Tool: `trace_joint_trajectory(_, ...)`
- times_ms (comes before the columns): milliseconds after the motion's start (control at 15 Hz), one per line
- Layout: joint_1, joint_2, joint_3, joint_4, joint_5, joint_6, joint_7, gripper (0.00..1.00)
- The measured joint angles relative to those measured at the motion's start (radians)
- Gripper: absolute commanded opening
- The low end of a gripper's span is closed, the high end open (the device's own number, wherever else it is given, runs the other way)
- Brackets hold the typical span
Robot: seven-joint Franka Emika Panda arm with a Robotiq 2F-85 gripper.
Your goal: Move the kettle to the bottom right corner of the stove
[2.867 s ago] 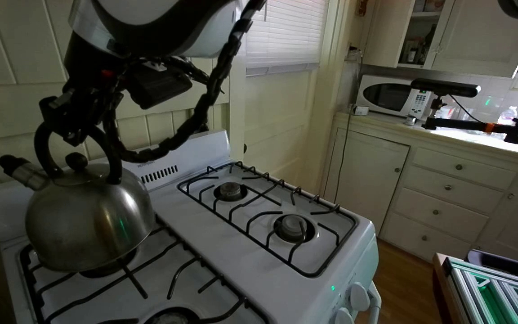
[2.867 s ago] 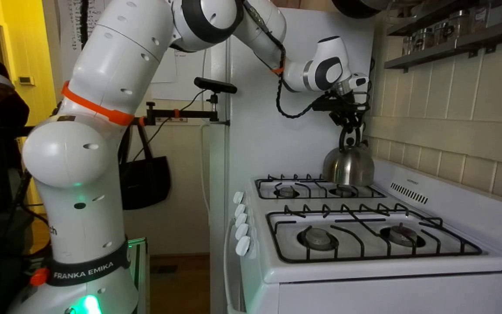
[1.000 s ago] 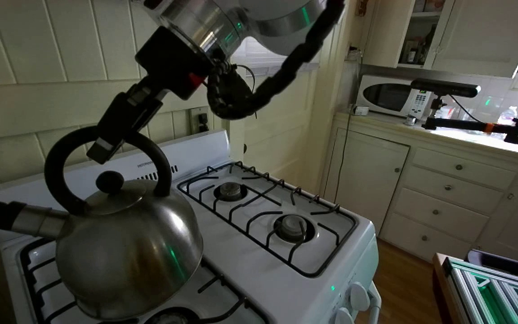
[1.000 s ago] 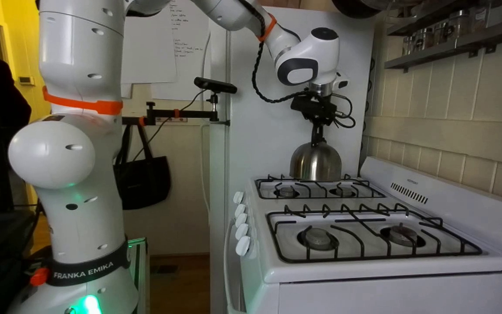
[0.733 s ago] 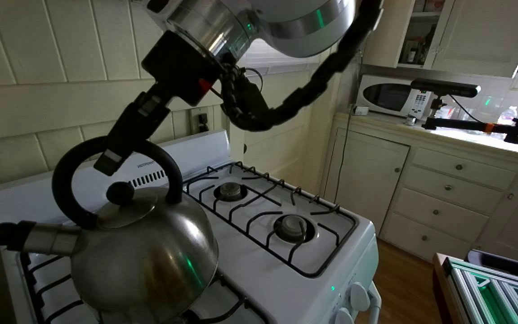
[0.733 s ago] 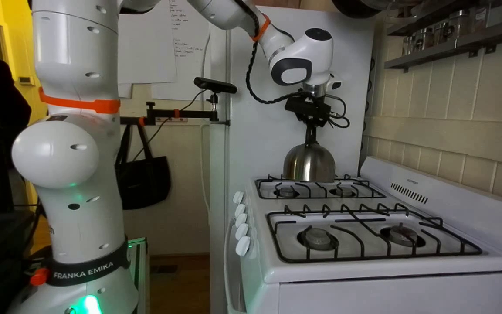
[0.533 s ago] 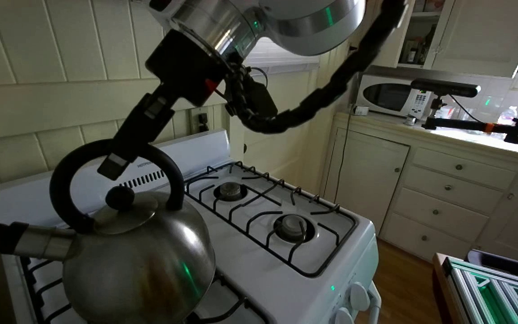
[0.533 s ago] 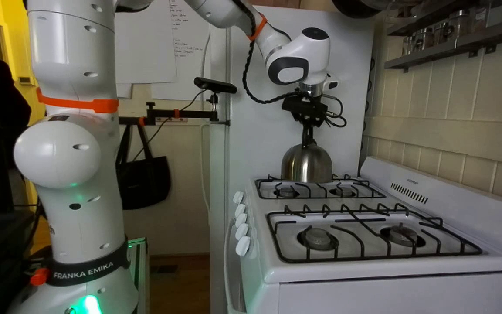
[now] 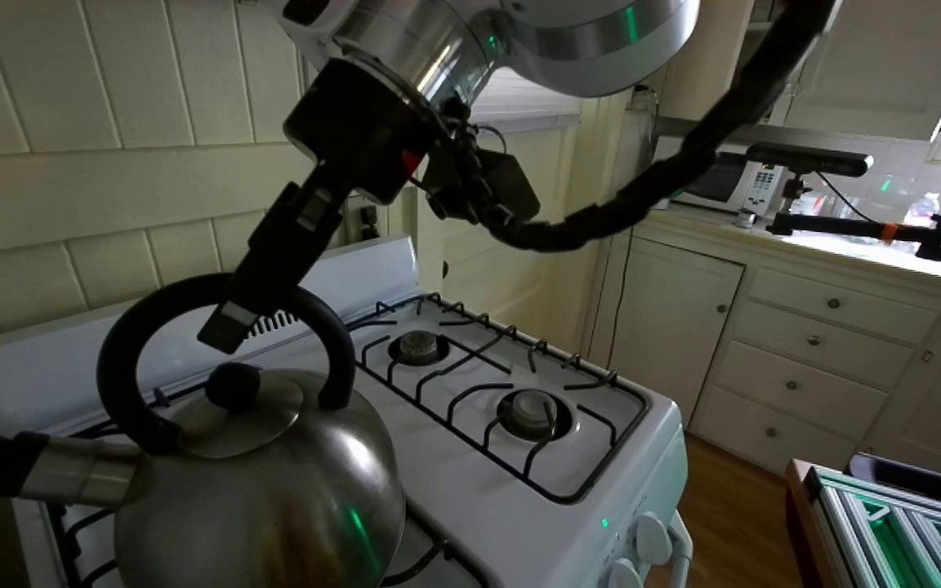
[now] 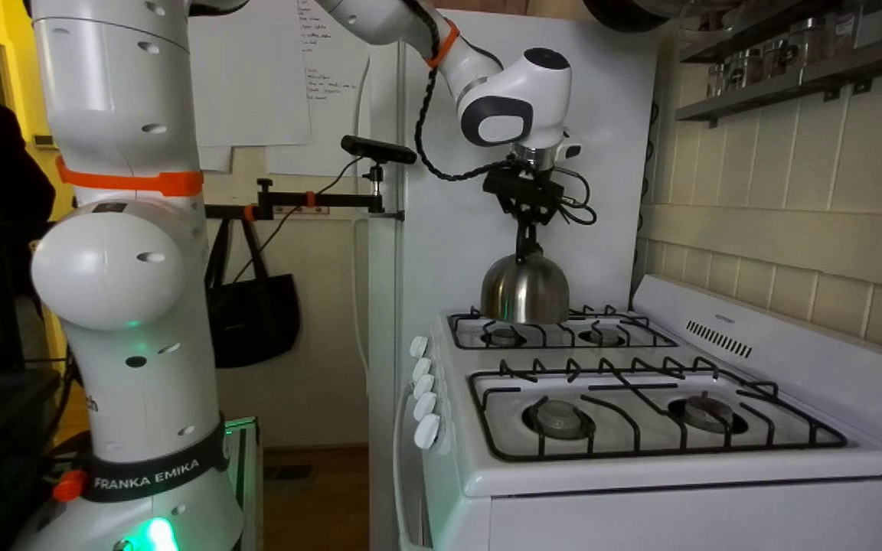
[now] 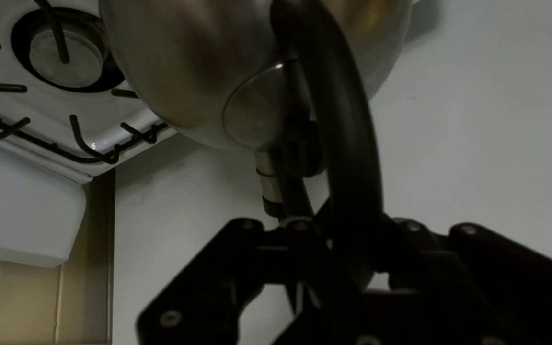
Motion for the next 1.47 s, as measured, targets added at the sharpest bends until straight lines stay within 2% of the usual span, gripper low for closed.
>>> trace_joint_trajectory(400,0.019,-0.010,-0.013,-0.011,0.001,-0.010,0.000,0.02)
trace_joint_trajectory(467,0.020,-0.012,-0.014,-0.014,0.001,-0.010,0.000,0.06)
trace_joint_trajectory(533,0.021,-0.014,-0.016,-0.016,0.001,-0.010,0.001,0.34)
trace_joint_trajectory(600,0.021,-0.014,-0.018,-0.017,0.001,-0.010,0.003,0.35)
trace_joint_trajectory(1200,0.026,-0.016,-0.029,-0.016,0.001,-0.009,0.015,1.00)
trace_joint_trajectory(1467,0.028,-0.027,-0.030,-0.015,-0.002,-0.009,0.022,1.00)
